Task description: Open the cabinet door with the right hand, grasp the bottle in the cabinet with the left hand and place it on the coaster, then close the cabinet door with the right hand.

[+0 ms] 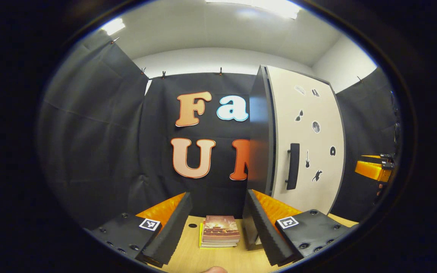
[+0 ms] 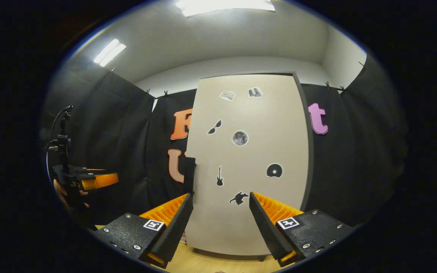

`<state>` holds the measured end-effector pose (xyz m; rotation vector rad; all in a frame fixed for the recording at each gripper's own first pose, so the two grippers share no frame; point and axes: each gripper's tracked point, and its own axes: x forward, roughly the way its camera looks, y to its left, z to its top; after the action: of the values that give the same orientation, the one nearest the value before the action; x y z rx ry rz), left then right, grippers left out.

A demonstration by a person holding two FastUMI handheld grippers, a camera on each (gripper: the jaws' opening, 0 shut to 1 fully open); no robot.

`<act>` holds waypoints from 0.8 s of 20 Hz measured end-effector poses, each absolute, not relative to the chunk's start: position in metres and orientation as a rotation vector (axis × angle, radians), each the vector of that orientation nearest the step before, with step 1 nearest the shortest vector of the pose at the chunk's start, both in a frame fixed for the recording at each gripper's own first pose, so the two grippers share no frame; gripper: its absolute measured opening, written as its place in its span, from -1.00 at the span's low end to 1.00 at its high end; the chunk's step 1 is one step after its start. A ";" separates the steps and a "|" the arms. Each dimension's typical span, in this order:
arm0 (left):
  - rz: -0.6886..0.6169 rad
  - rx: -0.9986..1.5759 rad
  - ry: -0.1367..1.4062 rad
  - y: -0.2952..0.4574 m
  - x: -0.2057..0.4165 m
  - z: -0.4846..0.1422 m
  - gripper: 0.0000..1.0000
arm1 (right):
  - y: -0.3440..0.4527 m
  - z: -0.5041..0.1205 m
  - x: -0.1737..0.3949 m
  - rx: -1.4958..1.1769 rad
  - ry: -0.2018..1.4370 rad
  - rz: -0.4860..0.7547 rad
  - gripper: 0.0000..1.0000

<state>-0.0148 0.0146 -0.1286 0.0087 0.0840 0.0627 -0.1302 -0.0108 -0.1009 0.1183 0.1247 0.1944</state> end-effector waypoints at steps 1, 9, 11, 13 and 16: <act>0.070 0.004 0.074 0.014 -0.015 -0.118 0.90 | -0.022 -0.094 -0.139 0.111 0.120 0.179 0.86; 0.082 -0.004 -0.002 -0.015 -0.026 -0.042 0.92 | -0.114 -0.041 -0.197 0.106 0.077 0.050 0.87; 0.081 -0.004 -0.011 -0.022 -0.032 -0.033 0.92 | -0.124 -0.029 -0.206 0.100 0.061 0.036 0.87; 0.095 0.003 -0.039 -0.028 -0.041 -0.018 0.86 | -0.127 -0.018 -0.212 0.095 0.049 0.038 0.87; 0.123 0.043 -0.080 -0.032 -0.048 0.001 0.86 | -0.127 -0.007 -0.218 0.069 0.037 0.034 0.87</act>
<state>-0.0476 -0.0324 0.0013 0.0431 -0.0800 0.1226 -0.2178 -0.1275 -0.0069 0.0688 0.0374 0.0341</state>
